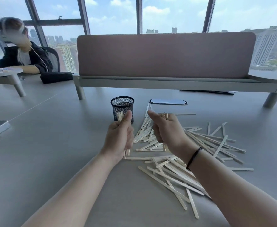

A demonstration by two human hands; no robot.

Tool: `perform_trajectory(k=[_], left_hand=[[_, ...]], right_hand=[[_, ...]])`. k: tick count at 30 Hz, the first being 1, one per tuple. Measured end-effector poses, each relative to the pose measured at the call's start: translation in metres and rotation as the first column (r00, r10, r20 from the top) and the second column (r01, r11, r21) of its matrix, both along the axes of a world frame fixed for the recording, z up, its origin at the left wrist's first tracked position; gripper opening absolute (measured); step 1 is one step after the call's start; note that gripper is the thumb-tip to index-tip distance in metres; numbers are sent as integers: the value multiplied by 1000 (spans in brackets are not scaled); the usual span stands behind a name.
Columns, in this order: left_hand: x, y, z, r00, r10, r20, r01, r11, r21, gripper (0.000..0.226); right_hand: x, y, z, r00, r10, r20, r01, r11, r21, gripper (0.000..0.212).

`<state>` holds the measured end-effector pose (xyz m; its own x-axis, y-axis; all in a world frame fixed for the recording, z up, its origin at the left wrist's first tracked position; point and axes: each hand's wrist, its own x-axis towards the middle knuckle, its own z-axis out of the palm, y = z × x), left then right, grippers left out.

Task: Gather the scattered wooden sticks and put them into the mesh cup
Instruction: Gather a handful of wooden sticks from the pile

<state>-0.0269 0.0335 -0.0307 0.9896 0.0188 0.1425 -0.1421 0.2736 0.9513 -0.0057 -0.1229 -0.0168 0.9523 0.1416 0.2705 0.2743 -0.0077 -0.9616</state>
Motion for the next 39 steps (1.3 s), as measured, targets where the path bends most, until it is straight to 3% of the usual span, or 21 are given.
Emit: perform_trajectory(k=[5,9,13,19,26,33,36,39], left_hand=[[10,9,4,999,35,-36,-41,980,-192,59],[16,20,5,997,57,-54,-68,967,-245,59],[21,34,6,992,107,-74,-123,955,-271,61],[30,41,5,981,164,-104,-188,940,-286,59],[35,38,14,980,172,-100,-193,943,-271,60],[92,47,98,946,305,109,-269,927,-260,60],[131,42,111,928,359,94,-342,926,-161,57],[161,32,97,910,415,15,-414,906,92,48]], right_hand=[[25,30,36,981,94,-168,-36,946,321,58],[72,75,92,994,40,-103,6,912,411,56],[118,115,115,996,-56,-69,75,945,319,54],[153,131,81,991,-113,-66,118,990,74,35],[146,98,83,979,-188,83,186,982,40,11],[96,14,54,941,-334,63,319,932,174,11],[79,-24,35,928,-373,9,369,921,128,15],[71,-58,20,908,-416,-59,419,906,65,19]])
